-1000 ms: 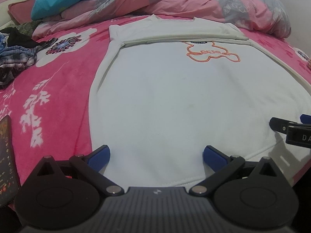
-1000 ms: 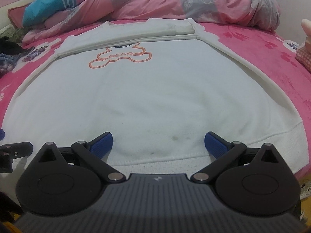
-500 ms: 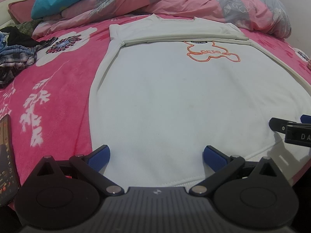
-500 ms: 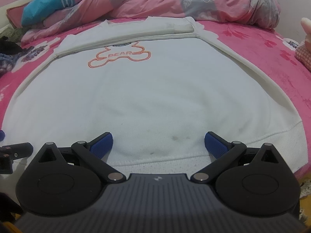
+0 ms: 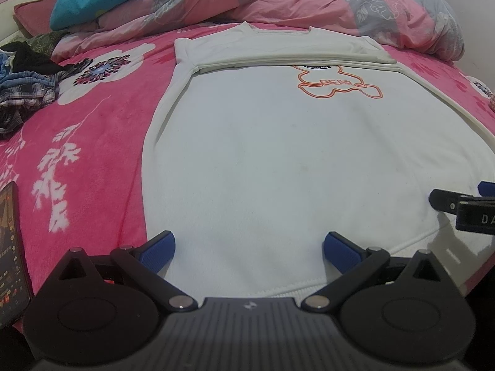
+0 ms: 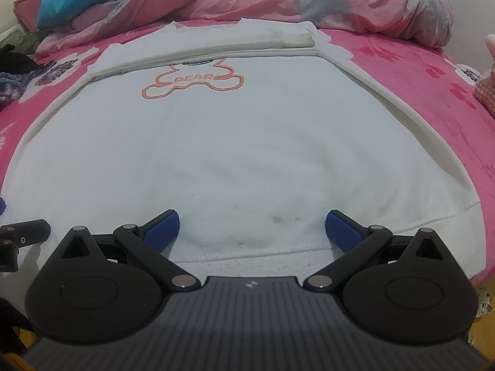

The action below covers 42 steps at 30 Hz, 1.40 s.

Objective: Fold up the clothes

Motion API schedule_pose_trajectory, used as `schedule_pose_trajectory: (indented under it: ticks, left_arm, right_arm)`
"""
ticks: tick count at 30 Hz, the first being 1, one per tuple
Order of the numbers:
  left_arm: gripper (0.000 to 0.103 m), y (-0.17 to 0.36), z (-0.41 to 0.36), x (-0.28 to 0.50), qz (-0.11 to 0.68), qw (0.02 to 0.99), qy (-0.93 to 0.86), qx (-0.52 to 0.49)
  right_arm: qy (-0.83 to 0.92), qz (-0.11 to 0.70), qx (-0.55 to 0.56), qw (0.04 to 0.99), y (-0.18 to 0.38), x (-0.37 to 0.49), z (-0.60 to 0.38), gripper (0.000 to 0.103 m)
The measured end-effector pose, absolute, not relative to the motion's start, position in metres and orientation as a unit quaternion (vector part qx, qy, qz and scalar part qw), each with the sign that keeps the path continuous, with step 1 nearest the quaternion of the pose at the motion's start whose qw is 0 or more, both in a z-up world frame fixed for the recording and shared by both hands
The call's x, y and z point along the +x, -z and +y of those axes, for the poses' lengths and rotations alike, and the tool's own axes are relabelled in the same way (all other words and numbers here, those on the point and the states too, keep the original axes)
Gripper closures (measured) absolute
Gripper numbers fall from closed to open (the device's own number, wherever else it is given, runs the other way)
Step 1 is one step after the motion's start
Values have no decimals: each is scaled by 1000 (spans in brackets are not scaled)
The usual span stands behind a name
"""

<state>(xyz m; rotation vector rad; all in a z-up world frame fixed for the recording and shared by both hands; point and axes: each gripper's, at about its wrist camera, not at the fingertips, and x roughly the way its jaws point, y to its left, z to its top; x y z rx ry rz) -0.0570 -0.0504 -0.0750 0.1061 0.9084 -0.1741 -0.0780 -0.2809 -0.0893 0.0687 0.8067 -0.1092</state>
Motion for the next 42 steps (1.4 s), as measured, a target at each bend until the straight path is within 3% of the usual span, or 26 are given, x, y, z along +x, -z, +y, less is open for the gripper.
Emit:
schedule_pose_trajectory:
  ticks: [42]
  left_arm:
    - [0, 72, -49, -58, 434, 894, 99, 50]
  right_arm:
    - [52, 380, 30, 923, 91, -82, -281, 1]
